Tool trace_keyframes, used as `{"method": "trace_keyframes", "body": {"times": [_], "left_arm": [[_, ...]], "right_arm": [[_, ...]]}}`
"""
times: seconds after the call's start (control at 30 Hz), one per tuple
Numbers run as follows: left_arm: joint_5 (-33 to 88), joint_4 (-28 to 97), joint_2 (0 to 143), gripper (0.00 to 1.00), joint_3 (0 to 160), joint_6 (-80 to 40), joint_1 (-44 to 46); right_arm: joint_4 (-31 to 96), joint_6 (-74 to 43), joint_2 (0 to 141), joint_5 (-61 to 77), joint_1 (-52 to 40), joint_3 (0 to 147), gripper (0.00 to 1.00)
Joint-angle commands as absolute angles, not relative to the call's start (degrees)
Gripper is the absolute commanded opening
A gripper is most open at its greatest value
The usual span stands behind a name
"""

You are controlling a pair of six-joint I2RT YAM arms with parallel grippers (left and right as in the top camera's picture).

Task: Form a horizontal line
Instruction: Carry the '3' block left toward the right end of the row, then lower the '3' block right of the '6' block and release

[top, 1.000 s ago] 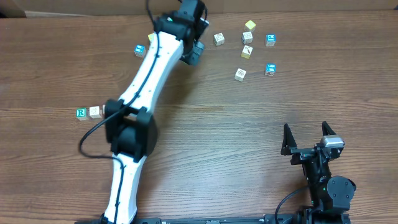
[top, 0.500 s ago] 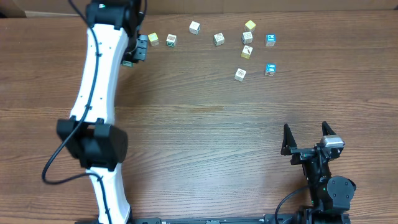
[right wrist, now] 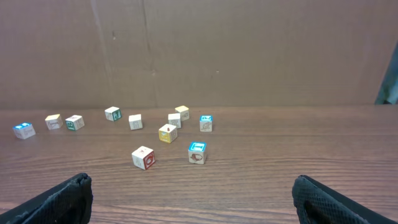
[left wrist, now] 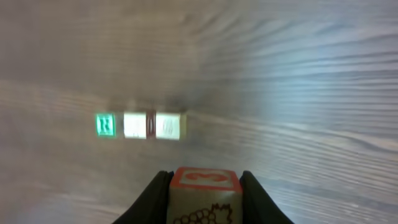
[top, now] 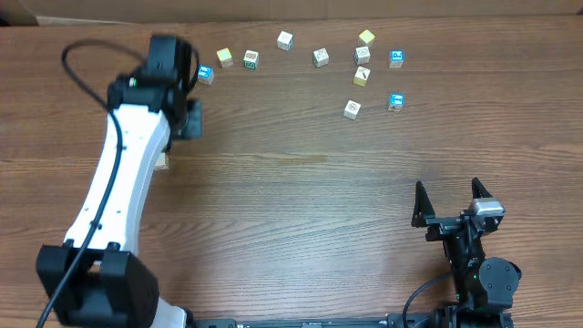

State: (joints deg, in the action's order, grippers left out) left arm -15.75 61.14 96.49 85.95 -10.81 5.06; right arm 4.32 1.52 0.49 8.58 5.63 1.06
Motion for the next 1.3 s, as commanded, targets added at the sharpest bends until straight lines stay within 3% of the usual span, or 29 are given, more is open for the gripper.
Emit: {"method": "trace_keyframes", "body": {"times": [0.0,0.37,0.73,1.27], "left_arm": [[-16.7,56.5,94.9,0.04,78.4,-15.9,2.7],[-10.7,36.1,97.1,0.04,64.8,-17.5,1.8],[-10.5,33.8,103.4,0.04,63.8,-7.2,1.4],[-8.9,31.0,106.4,0.04,63.8,-6.0,-1.8]], "right_arm": [[4.1,1.8,0.2,8.6,5.8,0.5,1.0],[4.1,1.8,0.2,8.6,5.8,0.5,1.0],[4.1,1.8,0.2,8.6,5.8,0.5,1.0],[4.1,1.8,0.2,8.6,5.8,0.5,1.0]]}}
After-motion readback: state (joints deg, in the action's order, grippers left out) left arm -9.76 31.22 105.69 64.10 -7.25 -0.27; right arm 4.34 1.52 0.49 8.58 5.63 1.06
